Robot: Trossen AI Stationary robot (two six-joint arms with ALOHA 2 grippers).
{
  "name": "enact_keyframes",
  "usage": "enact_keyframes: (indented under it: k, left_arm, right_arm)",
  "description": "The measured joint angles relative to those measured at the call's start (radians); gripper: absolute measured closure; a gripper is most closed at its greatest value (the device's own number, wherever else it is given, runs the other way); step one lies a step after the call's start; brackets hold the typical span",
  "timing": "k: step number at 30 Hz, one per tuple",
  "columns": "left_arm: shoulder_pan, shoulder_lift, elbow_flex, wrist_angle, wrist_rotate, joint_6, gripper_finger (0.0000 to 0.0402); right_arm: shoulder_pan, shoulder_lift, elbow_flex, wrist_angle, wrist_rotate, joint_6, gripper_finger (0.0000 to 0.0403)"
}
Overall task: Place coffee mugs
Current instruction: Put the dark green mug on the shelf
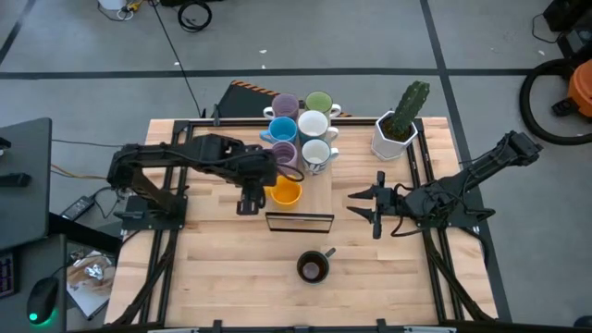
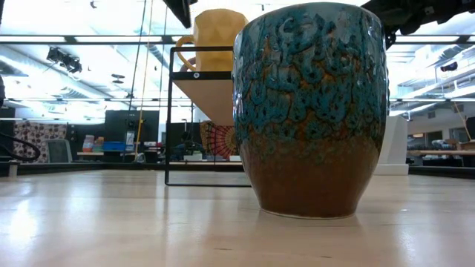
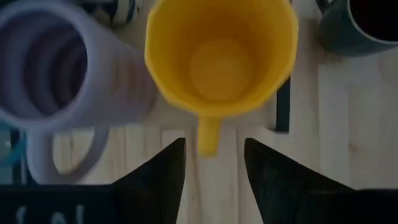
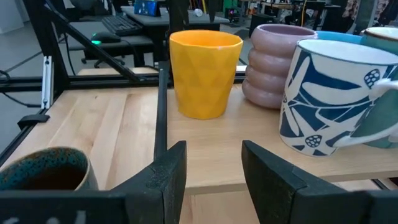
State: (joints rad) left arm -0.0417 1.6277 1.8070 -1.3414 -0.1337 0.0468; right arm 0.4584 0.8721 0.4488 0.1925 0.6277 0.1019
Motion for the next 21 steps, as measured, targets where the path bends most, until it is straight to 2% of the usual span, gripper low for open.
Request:
enact_keyframes:
  k: [3, 7, 10, 14, 21]
  left_arm:
    - [-0.021, -0.063, -0.085, 0.050, 0.000, -0.024, 0.0241]
    - [-0.064, -0.194, -0.273, 0.189, -0.005, -0.062, 0.0254]
    - [-0.093, -0.302, -0.397, 0.280, -0.055, -0.104, 0.0259]
    - [-0.122, -0.439, -0.565, 0.430, -0.119, -0.177, 0.0260]
    - [-0.169, -0.605, -0.872, 0.757, -0.124, -0.222, 0.0260]
  right_arm:
    - [0.020, 0.000, 0.000, -0.010, 0.000, -0.003, 0.0243]
    - [0.073, 0.004, 0.000, 0.012, -0.014, -0.033, 0.0243]
    - [0.116, 0.028, 0.000, 0.093, -0.022, -0.093, 0.0243]
    - [0.151, 0.100, 0.008, 0.197, -0.023, -0.186, 0.0243]
    - [0.153, 0.259, 0.101, 0.195, -0.025, -0.193, 0.0243]
